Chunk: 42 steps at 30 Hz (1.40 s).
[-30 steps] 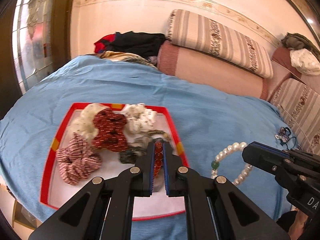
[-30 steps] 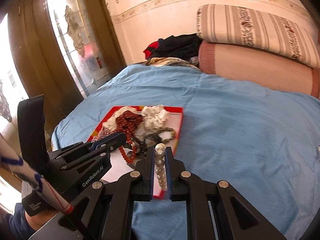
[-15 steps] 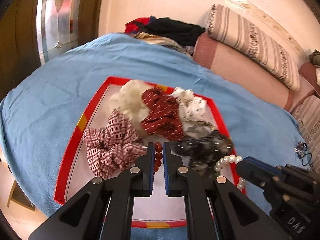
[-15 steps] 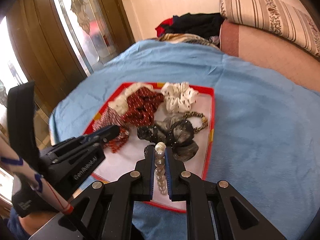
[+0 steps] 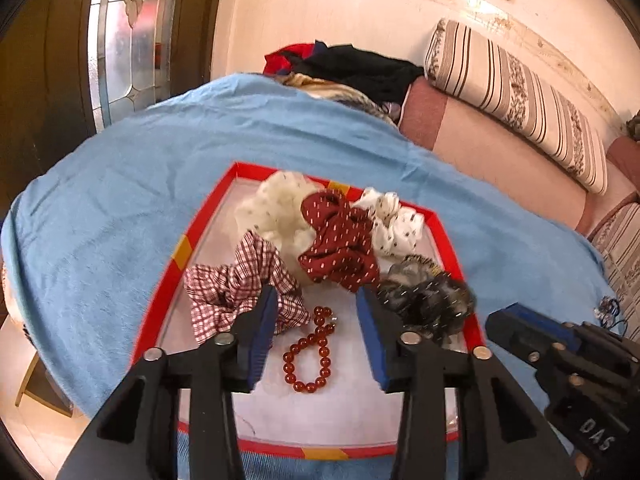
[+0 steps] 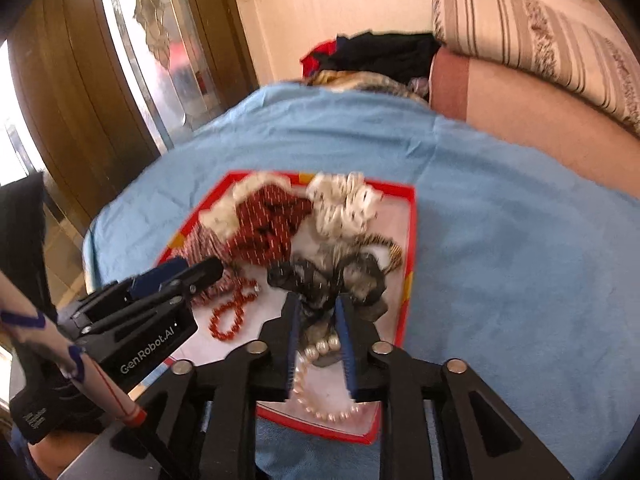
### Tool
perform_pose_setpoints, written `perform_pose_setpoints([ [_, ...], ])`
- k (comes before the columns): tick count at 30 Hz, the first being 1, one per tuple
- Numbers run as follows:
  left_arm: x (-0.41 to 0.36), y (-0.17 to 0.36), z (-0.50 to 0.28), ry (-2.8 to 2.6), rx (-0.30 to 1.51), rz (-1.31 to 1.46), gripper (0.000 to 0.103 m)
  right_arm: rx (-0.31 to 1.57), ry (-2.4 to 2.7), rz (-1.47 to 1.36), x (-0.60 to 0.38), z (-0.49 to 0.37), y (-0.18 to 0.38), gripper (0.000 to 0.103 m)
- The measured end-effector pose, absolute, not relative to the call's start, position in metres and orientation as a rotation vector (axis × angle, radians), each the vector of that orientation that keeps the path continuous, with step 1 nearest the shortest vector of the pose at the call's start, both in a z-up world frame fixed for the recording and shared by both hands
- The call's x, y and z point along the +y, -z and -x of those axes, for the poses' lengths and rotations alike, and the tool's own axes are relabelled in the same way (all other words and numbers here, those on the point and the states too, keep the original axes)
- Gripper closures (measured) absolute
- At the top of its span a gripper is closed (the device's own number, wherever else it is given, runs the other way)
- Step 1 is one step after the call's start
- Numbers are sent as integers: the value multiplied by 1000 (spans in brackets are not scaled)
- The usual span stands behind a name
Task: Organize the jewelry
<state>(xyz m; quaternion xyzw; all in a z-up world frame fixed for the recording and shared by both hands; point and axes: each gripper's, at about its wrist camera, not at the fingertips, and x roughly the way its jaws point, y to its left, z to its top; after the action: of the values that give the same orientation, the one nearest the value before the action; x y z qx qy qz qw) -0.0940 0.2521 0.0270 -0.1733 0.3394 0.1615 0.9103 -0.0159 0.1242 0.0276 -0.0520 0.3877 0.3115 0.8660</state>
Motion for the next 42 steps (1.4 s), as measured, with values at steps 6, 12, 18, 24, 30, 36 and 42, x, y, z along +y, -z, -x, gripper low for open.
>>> perform_pose_setpoints([
  [6, 239, -81, 149, -386, 554, 316, 8, 698, -560, 210, 107, 60, -66, 39],
  [12, 232, -93, 192, -515, 565, 290, 0, 647, -521, 287, 95, 109, -78, 24],
  [18, 233, -76, 205, -608, 653, 284, 0, 625, -492, 309, 85, 132, -80, 18],
  [24, 223, -79, 213, -618, 651, 235, 0, 613, -490, 329, 80, 140, -78, 18],
  [30, 214, -88, 208, -654, 658, 155, 0, 608, -500, 329, 79, 143, -78, 18],
  [36, 200, -86, 201, -665, 687, 21, 0, 622, -502, 325, 79, 142, -75, 18],
  [42, 194, -83, 197, -654, 701, -29, 0, 632, -504, 339, 82, 141, -72, 17],
])
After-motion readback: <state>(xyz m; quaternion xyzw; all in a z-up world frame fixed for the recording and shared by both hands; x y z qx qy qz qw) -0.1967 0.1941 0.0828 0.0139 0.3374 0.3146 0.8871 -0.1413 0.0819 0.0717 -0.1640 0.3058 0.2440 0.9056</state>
